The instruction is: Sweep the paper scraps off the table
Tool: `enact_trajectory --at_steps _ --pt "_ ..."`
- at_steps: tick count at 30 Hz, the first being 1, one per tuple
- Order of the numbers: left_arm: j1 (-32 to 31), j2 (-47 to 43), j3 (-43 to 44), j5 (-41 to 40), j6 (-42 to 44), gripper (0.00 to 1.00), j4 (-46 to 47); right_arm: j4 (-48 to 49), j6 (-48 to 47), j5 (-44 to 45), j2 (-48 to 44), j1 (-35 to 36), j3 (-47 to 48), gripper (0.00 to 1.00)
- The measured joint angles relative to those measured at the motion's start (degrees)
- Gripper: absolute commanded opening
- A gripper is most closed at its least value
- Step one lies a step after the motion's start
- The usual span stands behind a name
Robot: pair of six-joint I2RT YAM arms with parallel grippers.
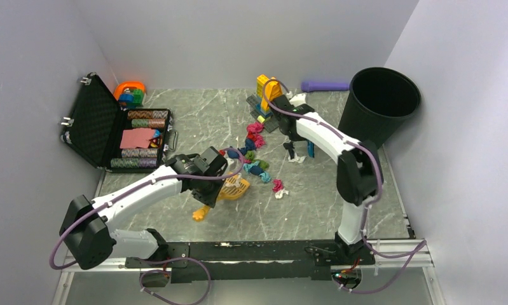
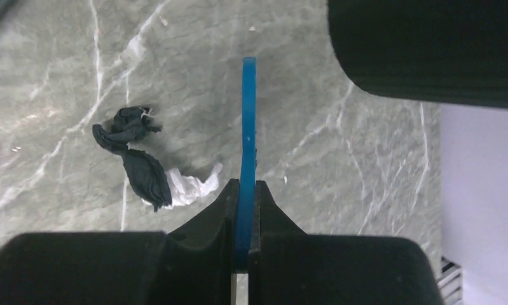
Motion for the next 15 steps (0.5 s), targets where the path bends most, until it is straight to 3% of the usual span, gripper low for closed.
enact_trajectory --at_steps 5,15 --pt "-0.07 1.11 0.0 0.13 0.02 0.0 0.42 0.17 -8.87 -5.46 9.07 0.0 3.98 0.0" --pt "-0.11 3.13 0.0 -0.59 0.0 0.0 1.29 0.7 -19.23 -32.68 4.26 1.38 5.68 0.0"
